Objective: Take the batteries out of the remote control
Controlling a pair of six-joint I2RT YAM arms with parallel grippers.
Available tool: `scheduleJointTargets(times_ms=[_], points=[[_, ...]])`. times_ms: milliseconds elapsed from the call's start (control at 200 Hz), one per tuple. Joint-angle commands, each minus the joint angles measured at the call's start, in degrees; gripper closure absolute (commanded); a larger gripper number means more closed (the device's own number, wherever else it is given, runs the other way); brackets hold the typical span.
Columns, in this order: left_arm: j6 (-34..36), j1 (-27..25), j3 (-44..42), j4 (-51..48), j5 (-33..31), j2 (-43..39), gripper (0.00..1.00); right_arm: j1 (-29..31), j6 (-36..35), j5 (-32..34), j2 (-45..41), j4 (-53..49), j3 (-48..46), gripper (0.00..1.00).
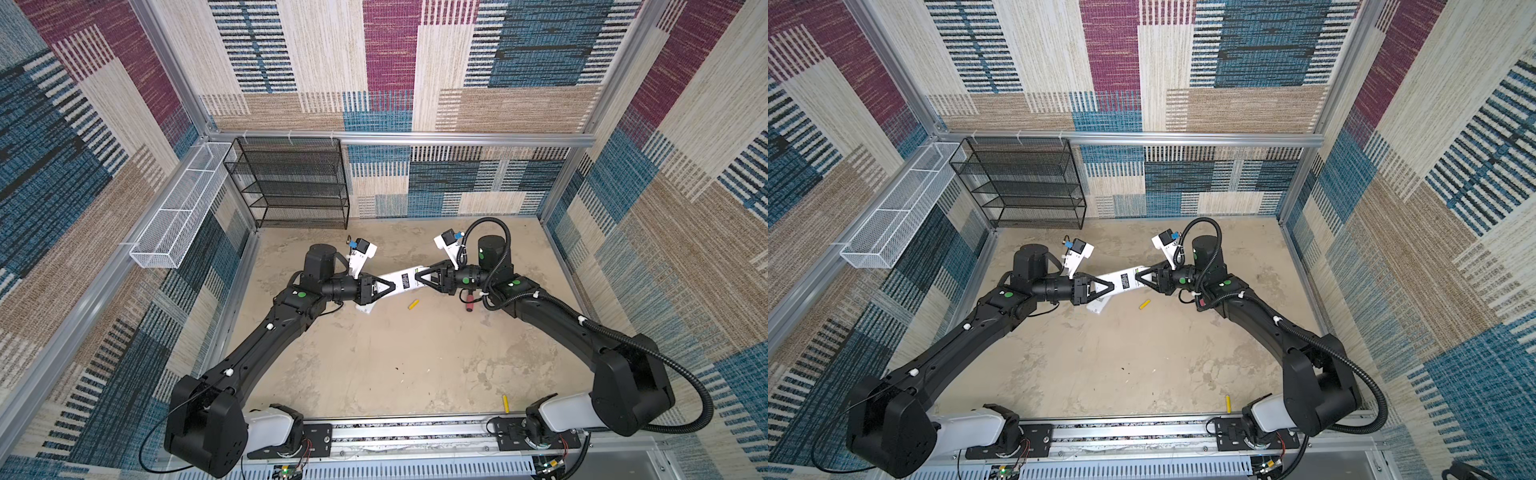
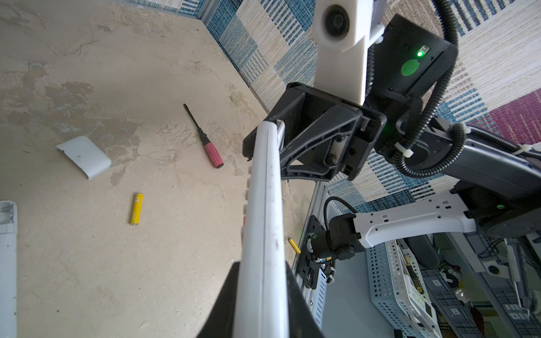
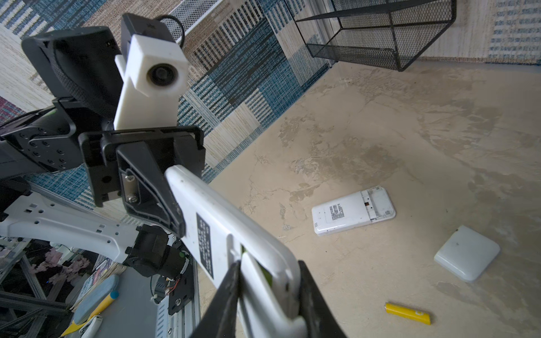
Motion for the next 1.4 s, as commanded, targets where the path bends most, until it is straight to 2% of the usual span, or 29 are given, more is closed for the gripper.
scheduleJointTargets(times_ms=[0,781,1087,1392], points=[[-5.27,-0.21,1.83,7.80,2.60,0.80,1.00,0.30,3.29,-6.25,1.02,0.83,-0.06,0.74],[-12.52,2.59,5.29,7.37,0.78,2.27,1.00,-2.19,16.62,-13.10,2.17,7.65,-0.45,0.78],[-14.32,4.43,6.91,8.20,0.99,2.65,1.00,-2.69,19.00,-14.54,1.82,9.64,-1.47,0.75],[-15.36,5.76,8.68,8.78,0.82,3.10,1.00,-2.81,22.52,-15.97,1.91,13.45,-3.23,0.79]])
